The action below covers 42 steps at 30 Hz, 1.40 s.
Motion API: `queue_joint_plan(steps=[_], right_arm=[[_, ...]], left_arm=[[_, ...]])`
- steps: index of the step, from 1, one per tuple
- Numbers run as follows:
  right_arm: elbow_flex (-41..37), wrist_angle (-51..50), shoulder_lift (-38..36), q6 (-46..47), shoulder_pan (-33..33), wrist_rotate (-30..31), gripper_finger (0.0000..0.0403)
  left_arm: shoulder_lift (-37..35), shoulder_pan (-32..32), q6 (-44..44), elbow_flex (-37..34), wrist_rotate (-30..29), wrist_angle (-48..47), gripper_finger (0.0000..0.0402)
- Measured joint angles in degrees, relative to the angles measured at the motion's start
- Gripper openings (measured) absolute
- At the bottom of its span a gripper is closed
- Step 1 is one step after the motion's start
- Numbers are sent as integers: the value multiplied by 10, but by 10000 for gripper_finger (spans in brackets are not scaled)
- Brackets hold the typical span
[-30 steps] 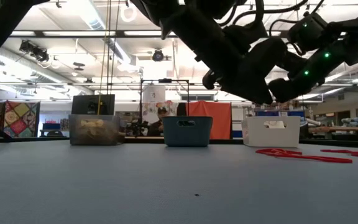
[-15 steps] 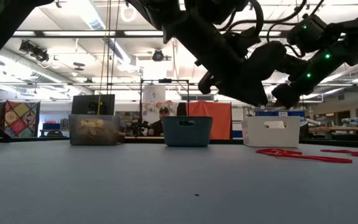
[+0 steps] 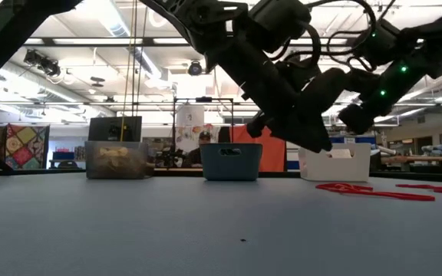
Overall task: Sort rubber bands into baskets
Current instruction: Put the red rubber band into the white bin
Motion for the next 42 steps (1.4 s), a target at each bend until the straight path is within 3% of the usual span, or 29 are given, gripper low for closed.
queue_joint_plan(steps=[4, 10, 14, 16, 26, 42], right_arm=[[39, -94, 3, 10, 8, 26, 189], [71, -108, 2, 63, 35, -111, 145], [96, -133, 2, 70, 54, -211, 135], [108, -147, 2, 79, 65, -230, 135], [128, -172, 1, 91, 117, -228, 133], [128, -169, 1, 78, 121, -223, 128]], left_arm=[[0, -1, 61, 0, -3, -5, 106], [0, -6, 94, 0, 22, -22, 106], [-1, -4, 77, 0, 29, -14, 106], [4, -3, 83, 0, 27, -11, 106], [33, -2, 101, 0, 32, 23, 106], [71, 13, 113, 2, 33, 55, 105]])
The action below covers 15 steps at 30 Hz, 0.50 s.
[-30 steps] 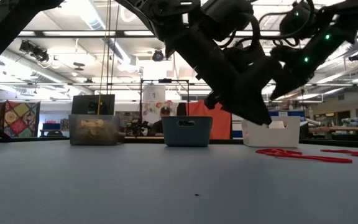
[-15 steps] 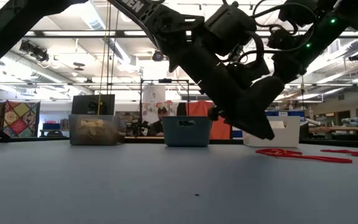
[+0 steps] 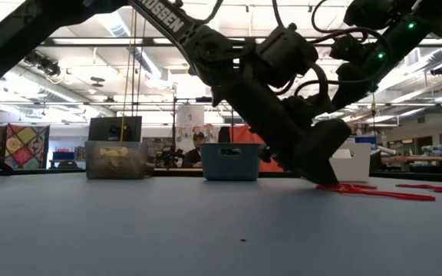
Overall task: Sort rubber bands into baskets
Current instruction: Put the red rubber band into the white bin
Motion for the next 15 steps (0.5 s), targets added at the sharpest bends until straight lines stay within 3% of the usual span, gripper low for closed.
queue_joint_plan(steps=[3, 8, 15], right_arm=[[0, 1, 0, 0, 0, 0, 128], [0, 9, 0, 2, 0, -3, 128], [-11, 15, 4, 15, 3, -65, 115]], left_arm=[[0, 1, -15, 0, 0, -8, 88], [0, 2, -15, 1, -8, -18, 11], [-17, 3, -6, -2, 4, -39, 3]])
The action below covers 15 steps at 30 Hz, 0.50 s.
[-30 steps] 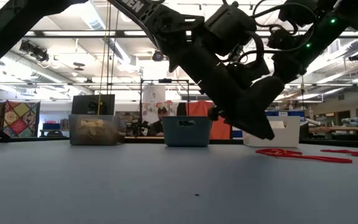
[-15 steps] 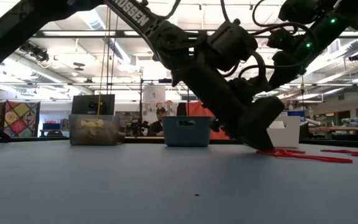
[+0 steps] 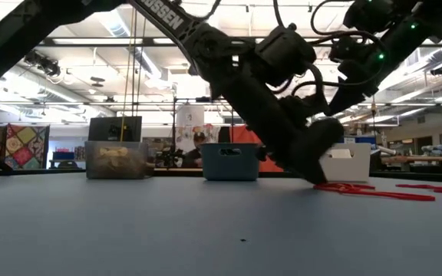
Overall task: Sort rubber bands into baskets
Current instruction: Put the red rubber band into the white bin
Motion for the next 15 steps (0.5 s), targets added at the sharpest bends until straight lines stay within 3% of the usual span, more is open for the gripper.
queue_joint_plan(steps=[5, 15], right_arm=[[-25, 15, 0, -18, 14, -22, 99], [-89, 173, 10, -60, 39, -258, 118]], left_arm=[[-61, -8, 17, -1, 3, -29, 2], [-100, -40, 53, -1, -35, -23, 1]])
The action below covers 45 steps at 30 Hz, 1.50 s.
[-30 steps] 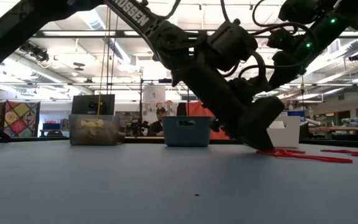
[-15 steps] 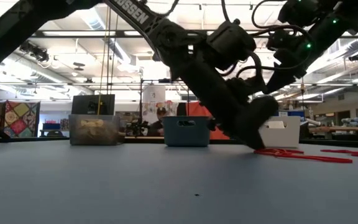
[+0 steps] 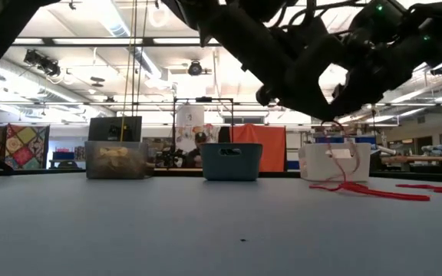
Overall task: Sort rubber bands into baskets
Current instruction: Put the red rubber band into the white bin
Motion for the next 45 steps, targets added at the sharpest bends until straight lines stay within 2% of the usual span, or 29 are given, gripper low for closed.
queue_joint_plan(steps=[7, 9, 13, 15, 19, 22, 25, 28, 31, 32, 35, 40, 45], right_arm=[[-1, -14, 5, 0, 24, -102, 161], [-1, -23, 13, 3, 35, -89, 175], [-2, -14, 50, 12, 52, -5, 200], [-2, 7, 73, 5, 57, -10, 209], [-2, 53, 111, -1, 63, -56, 211], [-2, 62, 128, 0, 64, -60, 191], [-2, 59, 136, 2, 64, -64, 155], [-2, 55, 138, 3, 63, -59, 101], [-1, 51, 133, -2, 62, -59, 27], [-1, 51, 131, -6, 63, -59, 16], [-1, 45, 119, -1, 62, -49, 11], [-1, 41, 79, 4, 62, 24, 7], [11, 49, 23, 29, 55, 155, 6]], left_arm=[[-4, 0, -1, 0, -30, -30, 0], [-6, 0, -1, 0, -39, -28, 0], [-12, 0, 0, 1, -47, -21, 0], [-13, 0, 0, 1, -48, -19, 0], [-13, 0, 0, 1, -48, -24, 0], [-13, 0, 0, 1, -48, -25, 0], [-13, 0, 0, 1, -48, -27, 0], [-13, 0, 0, 1, -48, -32, 0], [-13, 0, 0, 1, -48, -31, 1], [-13, 0, 0, 1, -48, -31, 2], [-13, 0, -3, 1, -40, -31, 12], [-13, 0, -15, 1, -38, -34, 40], [-13, 0, -15, 1, -38, -34, 71]])
